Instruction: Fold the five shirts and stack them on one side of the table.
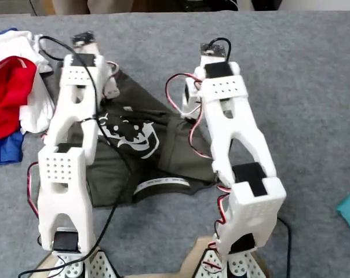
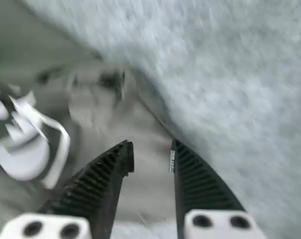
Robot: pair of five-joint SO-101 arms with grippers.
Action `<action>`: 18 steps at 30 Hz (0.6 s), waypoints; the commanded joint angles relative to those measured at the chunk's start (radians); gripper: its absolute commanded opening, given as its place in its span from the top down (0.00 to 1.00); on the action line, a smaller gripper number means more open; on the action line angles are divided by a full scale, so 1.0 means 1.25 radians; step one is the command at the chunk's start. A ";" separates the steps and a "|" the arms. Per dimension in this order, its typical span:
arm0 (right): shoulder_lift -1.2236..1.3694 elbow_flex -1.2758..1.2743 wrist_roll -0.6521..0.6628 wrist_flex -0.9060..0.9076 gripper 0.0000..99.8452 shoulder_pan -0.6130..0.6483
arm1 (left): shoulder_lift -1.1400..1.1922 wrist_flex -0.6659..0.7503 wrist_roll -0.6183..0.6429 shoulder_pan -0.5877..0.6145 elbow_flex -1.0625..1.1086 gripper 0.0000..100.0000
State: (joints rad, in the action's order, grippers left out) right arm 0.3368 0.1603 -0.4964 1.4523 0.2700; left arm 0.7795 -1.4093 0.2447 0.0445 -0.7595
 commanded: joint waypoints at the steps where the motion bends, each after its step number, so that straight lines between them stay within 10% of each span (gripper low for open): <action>1: 0.014 -0.001 -0.037 -0.052 0.87 0.056 | -0.007 -0.006 0.026 0.052 -0.069 0.98; 18: 0.079 -0.028 0.176 0.189 0.90 0.267 | -0.002 0.016 0.026 0.076 -0.090 0.98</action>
State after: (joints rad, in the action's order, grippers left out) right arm 0.4365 0.1297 -0.3184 1.6717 0.5800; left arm 0.7887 -1.4062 0.2693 0.1320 -0.8270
